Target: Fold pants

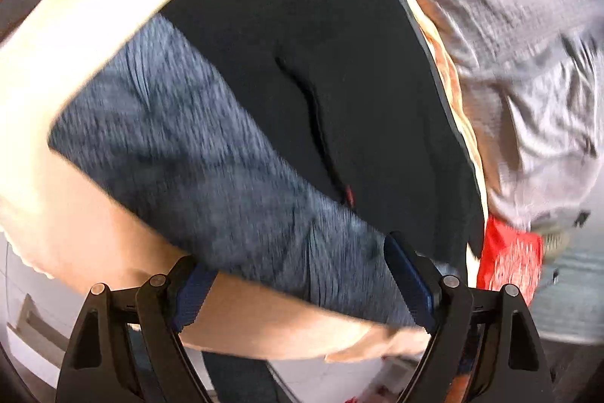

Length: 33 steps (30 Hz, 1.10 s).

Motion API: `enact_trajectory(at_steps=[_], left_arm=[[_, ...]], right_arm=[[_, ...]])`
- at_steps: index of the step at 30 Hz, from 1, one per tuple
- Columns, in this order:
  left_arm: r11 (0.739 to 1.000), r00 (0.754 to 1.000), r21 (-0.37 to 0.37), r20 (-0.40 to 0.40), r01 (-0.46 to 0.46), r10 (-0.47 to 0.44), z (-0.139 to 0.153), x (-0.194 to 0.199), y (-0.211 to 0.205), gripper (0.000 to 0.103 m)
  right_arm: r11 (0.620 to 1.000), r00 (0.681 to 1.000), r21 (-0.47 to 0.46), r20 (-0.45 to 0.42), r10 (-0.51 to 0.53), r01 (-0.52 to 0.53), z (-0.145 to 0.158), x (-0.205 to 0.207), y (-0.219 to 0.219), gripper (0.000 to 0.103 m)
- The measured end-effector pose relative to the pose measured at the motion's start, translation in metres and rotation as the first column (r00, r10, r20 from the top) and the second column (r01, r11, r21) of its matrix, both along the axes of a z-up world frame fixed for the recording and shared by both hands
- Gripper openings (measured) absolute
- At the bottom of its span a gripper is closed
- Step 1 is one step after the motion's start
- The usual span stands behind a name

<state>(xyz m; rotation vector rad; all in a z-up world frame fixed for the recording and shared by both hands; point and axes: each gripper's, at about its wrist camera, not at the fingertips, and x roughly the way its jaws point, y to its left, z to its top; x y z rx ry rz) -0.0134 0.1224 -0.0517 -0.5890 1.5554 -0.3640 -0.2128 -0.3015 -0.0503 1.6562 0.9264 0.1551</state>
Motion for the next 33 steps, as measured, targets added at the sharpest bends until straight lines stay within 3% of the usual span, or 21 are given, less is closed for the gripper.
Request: enact_trajectory(at_steps=[2, 3, 5, 8, 11, 18, 25, 29, 31, 33], left_arm=[[1.0, 1.0, 0.021, 0.005, 0.007, -0.007, 0.002, 0.008, -0.002, 0.037], [0.999, 1.0, 0.027, 0.005, 0.027, -0.028, 0.005, 0.012, -0.002, 0.025], [0.998, 0.998, 0.03, 0.039, 0.054, -0.056, 0.018, 0.014, -0.002, 0.021], [0.991, 0.983, 0.07, 0.134, 0.116, -0.125, 0.054, 0.018, -0.009, 0.021], [0.988, 0.969, 0.062, 0.194, 0.144, -0.153, 0.085, 0.035, -0.023, 0.021], [0.989, 0.947, 0.056, 0.287, 0.135, -0.145, 0.115, 0.093, -0.066, 0.021], [0.989, 0.948, 0.123, 0.296, 0.082, -0.116, 0.079, 0.172, -0.124, 0.022], [0.971, 0.955, 0.239, 0.281, 0.03, -0.099, 0.042, 0.207, -0.154, 0.022], [0.957, 0.959, 0.289, 0.272, 0.001, -0.083, 0.03, 0.216, -0.16, 0.032], [0.945, 0.957, 0.323, 0.286, -0.055, -0.042, 0.023, 0.223, -0.163, 0.06]], right_arm=[[1.0, 1.0, -0.023, -0.024, 0.007, -0.008, 0.004, 0.0, 0.0, 0.009], [0.999, 0.999, -0.035, -0.037, 0.011, -0.013, 0.006, 0.002, 0.0, 0.009], [0.997, 0.998, -0.066, -0.054, 0.025, -0.029, 0.015, 0.009, 0.001, 0.009], [0.992, 0.998, -0.114, -0.039, 0.048, -0.052, 0.034, 0.018, -0.005, 0.009], [0.988, 0.997, -0.14, -0.015, 0.07, -0.071, 0.054, 0.035, -0.018, 0.009], [0.952, 0.978, -0.232, 0.018, 0.209, -0.199, 0.09, 0.113, -0.068, 0.009], [0.92, 0.951, -0.24, -0.079, 0.299, -0.309, 0.05, 0.212, -0.118, 0.009], [0.896, 0.927, -0.24, -0.131, 0.351, -0.374, 0.013, 0.261, -0.136, 0.009], [0.876, 0.91, -0.251, -0.16, 0.382, -0.412, -0.005, 0.278, -0.139, 0.01], [0.854, 0.892, -0.262, -0.184, 0.413, -0.449, -0.021, 0.292, -0.141, 0.012]])
